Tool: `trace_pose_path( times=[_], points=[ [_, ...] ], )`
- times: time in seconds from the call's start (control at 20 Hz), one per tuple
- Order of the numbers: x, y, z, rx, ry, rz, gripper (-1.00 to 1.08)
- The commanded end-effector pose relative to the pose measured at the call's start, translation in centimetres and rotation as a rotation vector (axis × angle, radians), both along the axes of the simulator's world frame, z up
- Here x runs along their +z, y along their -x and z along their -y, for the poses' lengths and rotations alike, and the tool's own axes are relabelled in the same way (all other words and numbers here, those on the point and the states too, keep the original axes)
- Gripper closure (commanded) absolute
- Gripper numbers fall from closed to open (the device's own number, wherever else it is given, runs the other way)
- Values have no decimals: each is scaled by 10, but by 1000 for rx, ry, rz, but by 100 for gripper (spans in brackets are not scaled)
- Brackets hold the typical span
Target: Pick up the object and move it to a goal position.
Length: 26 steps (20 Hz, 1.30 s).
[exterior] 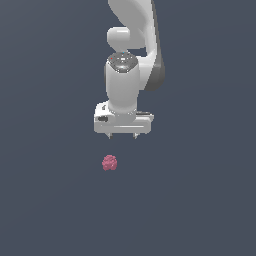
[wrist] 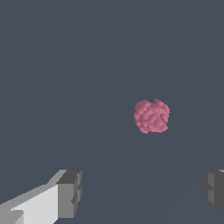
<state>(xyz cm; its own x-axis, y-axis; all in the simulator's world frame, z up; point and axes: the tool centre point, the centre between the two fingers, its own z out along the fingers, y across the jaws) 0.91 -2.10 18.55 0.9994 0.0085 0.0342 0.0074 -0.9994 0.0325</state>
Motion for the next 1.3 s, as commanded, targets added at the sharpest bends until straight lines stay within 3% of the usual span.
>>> trace_pose_path(
  times=[0.0, 0.7, 1.25],
  points=[
    [0, 0, 0, 0, 0, 0, -92],
    [12, -1, -1, 23, 28, 20, -92],
    [2, -7, 5, -131, 11, 17, -92]
  ],
)
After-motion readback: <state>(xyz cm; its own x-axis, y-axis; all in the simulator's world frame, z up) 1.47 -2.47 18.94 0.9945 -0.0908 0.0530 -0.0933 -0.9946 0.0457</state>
